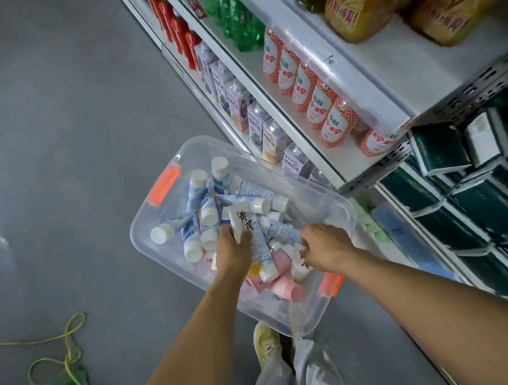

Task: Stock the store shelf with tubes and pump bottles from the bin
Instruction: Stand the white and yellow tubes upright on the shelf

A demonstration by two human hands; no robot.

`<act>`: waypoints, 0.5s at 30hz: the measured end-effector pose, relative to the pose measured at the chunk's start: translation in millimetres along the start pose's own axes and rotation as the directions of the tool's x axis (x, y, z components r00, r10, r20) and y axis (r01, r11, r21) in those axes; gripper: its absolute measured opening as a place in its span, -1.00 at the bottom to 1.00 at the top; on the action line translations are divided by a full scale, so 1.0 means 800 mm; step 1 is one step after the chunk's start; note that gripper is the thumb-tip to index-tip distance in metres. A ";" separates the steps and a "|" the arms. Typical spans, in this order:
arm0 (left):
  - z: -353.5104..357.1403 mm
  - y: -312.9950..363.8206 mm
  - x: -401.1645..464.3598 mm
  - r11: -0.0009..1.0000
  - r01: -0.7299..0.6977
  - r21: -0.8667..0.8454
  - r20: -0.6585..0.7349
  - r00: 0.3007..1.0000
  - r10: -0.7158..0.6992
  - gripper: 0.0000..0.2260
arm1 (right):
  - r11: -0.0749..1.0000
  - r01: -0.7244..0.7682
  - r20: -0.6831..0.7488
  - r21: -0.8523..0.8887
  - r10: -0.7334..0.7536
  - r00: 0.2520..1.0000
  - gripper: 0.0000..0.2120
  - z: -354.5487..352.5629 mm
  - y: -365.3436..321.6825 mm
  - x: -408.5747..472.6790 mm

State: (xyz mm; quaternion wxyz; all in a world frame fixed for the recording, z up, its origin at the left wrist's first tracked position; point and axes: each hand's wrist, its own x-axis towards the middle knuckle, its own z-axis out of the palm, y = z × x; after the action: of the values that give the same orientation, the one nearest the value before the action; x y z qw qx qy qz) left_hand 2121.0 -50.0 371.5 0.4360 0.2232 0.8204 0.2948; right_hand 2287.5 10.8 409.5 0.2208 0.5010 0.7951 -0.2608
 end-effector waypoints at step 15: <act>-0.054 0.068 -0.112 0.946 0.163 -0.281 0.213 0.972 -0.104 -0.82 | 0.690 0.221 -0.283 0.689 -0.023 0.959 -0.79 -0.136 0.019 -0.088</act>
State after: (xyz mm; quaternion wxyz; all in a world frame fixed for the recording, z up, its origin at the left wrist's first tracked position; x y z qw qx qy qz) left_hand 2136.5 -78.6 479.9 0.5619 0.1269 0.7335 0.3608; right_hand 2319.6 37.1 533.3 -0.1118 0.5216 0.6845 -0.4969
